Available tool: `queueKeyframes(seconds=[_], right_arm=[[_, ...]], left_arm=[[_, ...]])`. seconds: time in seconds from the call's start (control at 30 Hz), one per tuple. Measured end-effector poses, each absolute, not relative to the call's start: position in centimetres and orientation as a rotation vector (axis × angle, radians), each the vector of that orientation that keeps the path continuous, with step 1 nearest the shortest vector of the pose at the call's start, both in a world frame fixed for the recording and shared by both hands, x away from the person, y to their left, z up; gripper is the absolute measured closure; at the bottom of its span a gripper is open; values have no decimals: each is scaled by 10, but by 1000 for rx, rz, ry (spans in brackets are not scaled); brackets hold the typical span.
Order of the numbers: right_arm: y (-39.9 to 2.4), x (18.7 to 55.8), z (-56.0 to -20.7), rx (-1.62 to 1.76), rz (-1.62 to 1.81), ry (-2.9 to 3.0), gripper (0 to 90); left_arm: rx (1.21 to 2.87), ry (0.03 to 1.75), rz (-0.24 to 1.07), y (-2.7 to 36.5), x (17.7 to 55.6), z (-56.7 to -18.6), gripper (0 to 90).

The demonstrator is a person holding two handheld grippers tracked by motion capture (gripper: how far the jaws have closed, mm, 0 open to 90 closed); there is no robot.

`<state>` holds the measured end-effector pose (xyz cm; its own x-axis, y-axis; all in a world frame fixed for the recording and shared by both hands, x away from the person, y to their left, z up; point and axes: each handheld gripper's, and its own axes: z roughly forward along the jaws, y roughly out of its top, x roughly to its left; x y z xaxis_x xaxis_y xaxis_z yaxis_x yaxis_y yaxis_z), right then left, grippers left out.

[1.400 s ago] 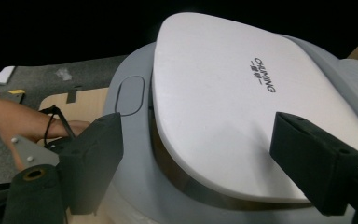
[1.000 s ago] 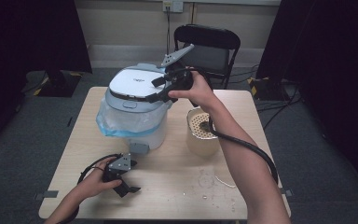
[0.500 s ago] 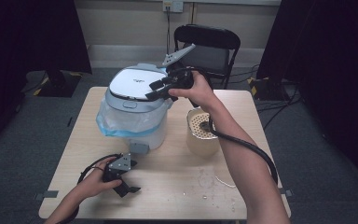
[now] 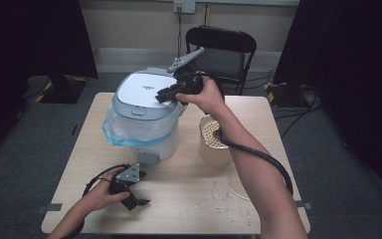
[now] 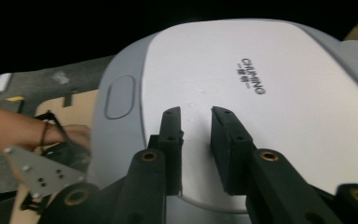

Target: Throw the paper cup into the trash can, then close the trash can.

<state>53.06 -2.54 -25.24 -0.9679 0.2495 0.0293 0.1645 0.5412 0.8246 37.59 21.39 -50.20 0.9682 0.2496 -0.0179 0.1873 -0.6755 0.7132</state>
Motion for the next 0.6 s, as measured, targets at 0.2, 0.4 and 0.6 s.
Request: queueKeyframes(seconds=[0.2,0.4,0.6], right_arm=[[-17,528,-251,329,1360,2658,824],[-14,527,-251,321,1332,2661,881],[-13,527,-251,322,1322,2668,899]], left_arm=[[2330,304,103,214,376,-502,0],[2331,299,105,214,376,-502,0],[2331,298,105,214,376,-502,0]])
